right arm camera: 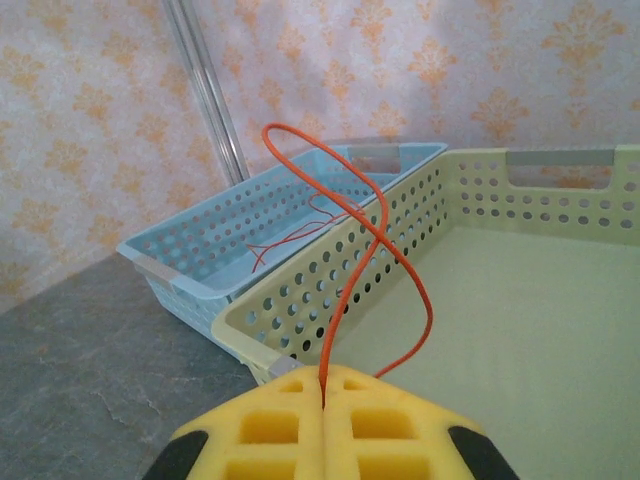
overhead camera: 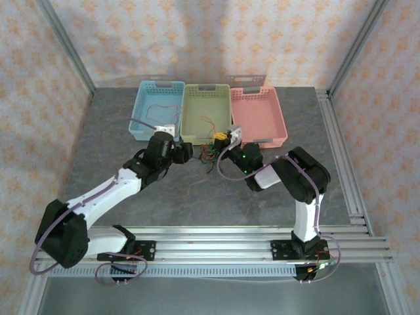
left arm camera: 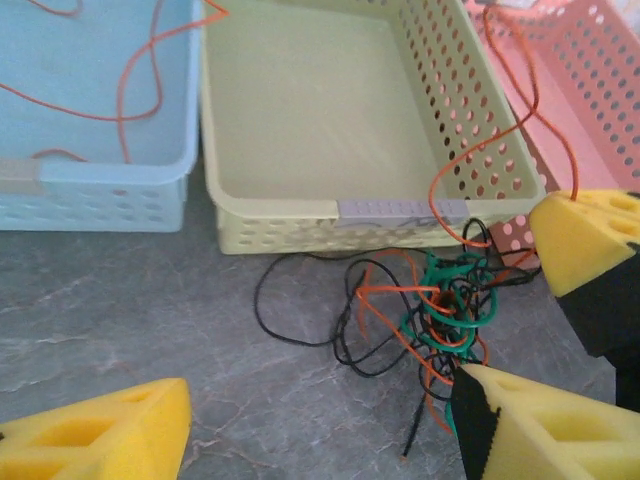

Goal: Untangle the cables

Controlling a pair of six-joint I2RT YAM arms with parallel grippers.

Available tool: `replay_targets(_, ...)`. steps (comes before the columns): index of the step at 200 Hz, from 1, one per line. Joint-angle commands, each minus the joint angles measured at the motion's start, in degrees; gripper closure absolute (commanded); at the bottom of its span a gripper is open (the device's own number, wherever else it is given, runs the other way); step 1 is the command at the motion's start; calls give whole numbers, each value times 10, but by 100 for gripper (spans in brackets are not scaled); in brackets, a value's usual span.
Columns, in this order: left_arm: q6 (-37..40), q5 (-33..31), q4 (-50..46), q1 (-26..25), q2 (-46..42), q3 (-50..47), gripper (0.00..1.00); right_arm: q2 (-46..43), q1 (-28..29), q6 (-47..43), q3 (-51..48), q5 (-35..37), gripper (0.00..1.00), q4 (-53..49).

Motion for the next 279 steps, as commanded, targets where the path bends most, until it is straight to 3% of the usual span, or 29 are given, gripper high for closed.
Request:
replay_targets(1, 24, 46, -46, -15, 44, 45, 31, 6, -13, 47, 13, -9, 100, 37)
replay_targets(41, 43, 84, -74, -41, 105, 91, 35, 14, -24, 97, 23, -39, 100, 36)
replay_targets(145, 25, 147, -76, -42, 159, 117, 36, -22, -29, 186, 37, -182, 97, 38)
replay_targets(233, 19, 136, -132, -42, 212, 169, 48, -18, -29, 201, 46, -201, 98, 37)
replay_targets(279, 8, 148, -149, -42, 250, 199, 43, -21, -28, 210, 51, -226, 100, 38)
